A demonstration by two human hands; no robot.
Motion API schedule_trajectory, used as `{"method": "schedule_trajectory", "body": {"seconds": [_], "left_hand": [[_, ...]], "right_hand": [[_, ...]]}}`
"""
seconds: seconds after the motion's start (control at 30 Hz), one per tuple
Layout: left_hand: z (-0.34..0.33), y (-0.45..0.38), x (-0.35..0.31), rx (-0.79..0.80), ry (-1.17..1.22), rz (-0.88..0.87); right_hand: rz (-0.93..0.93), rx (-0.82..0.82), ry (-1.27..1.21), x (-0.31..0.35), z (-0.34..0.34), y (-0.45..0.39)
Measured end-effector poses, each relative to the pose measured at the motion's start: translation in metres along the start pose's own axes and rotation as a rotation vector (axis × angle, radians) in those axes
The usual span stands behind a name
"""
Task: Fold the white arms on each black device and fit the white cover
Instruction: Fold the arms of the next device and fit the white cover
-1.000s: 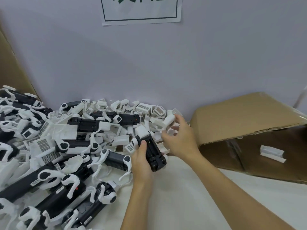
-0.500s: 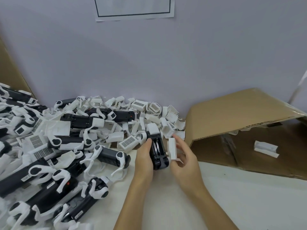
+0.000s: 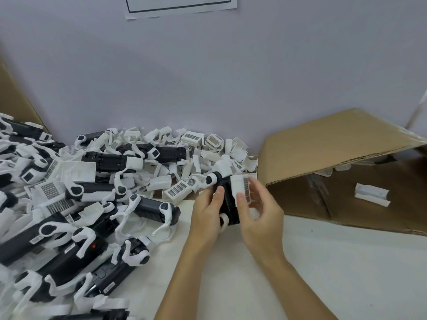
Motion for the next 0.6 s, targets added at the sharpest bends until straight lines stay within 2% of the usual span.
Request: {"method": "schedule_trajectory", "body": {"seconds": [0.1, 0.27, 0.43, 0.6], "left_hand": [[-0.002, 0.0, 0.003, 0.01, 0.007, 0.011], [-0.005, -0.001, 0.007, 0.037, 0.04, 0.029], [-0.007, -0.001, 0.006, 0.051, 0.051, 0.01], [-0.014, 0.003, 0.005, 0.134, 0.051, 0.027]], "right_hand": [[0.013, 0.083, 0.043, 0.001, -0.009, 0.001], [0.074, 0.107, 0.077, 0.01, -0.012, 0.002], [0.115, 0.188, 0.015, 0.014, -0.018, 0.003], [-0.157, 0.129, -0.186, -0.013, -0.014, 0.002]]}}
Point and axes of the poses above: each hand's wrist, its own y-axis away from the middle knuckle, its own z-axis out of the back of the hand, x = y × z, the point moved 10 cm from there along -y, towards the middle knuckle, and after that the axes turned 8 degrees about z, right-handed, at the moved point
